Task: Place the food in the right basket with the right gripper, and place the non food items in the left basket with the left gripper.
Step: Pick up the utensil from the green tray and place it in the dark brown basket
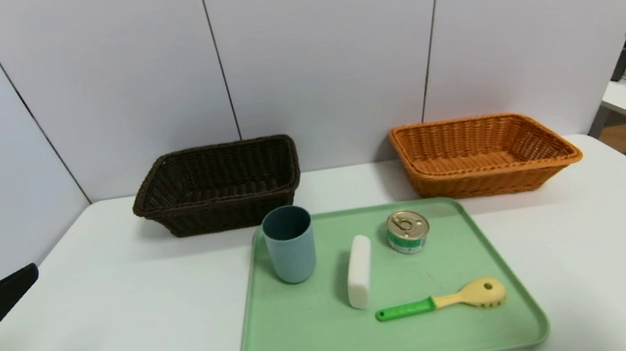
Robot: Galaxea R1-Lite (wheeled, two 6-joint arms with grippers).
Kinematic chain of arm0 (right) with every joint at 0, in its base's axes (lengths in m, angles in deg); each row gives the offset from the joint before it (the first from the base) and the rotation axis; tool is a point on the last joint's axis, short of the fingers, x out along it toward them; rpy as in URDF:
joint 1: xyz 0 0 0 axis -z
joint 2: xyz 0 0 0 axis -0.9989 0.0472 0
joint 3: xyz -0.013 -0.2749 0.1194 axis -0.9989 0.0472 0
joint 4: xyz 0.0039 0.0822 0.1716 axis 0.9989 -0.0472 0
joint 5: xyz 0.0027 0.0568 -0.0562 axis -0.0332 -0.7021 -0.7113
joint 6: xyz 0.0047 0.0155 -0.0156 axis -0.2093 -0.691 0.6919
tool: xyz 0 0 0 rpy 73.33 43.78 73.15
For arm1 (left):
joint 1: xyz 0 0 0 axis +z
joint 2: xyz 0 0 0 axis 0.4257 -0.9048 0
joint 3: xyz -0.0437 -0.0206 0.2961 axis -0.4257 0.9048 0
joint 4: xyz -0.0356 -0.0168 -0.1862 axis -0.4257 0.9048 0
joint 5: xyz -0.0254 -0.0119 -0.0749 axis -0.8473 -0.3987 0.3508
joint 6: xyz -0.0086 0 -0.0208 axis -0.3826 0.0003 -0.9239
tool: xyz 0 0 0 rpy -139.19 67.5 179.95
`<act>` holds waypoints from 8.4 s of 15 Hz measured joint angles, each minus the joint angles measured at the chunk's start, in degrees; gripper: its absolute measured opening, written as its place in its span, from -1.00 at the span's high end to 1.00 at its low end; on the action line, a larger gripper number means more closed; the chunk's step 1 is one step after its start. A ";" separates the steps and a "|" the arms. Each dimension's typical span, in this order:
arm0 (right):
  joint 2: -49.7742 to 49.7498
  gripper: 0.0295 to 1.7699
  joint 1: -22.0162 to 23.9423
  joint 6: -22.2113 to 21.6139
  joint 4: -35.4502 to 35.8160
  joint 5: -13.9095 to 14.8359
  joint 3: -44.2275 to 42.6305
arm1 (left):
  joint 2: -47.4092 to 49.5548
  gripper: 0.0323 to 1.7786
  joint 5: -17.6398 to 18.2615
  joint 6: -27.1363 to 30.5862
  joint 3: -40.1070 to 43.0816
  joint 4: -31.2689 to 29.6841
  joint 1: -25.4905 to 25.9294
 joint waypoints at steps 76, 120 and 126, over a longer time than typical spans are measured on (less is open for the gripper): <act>59.04 -0.92 -29.40 33.49 -36.38 1.02 -33.49 | -11.92 -0.90 -2.66 -1.96 7.11 -9.98 -22.42; 67.78 0.95 -28.78 33.24 -36.08 1.05 -37.33 | -12.70 -0.90 -2.65 -2.13 7.63 -10.03 -22.69; 64.63 0.95 -29.51 33.10 -36.08 1.10 -34.27 | -12.70 -0.90 -2.65 -2.11 7.63 -10.03 -22.69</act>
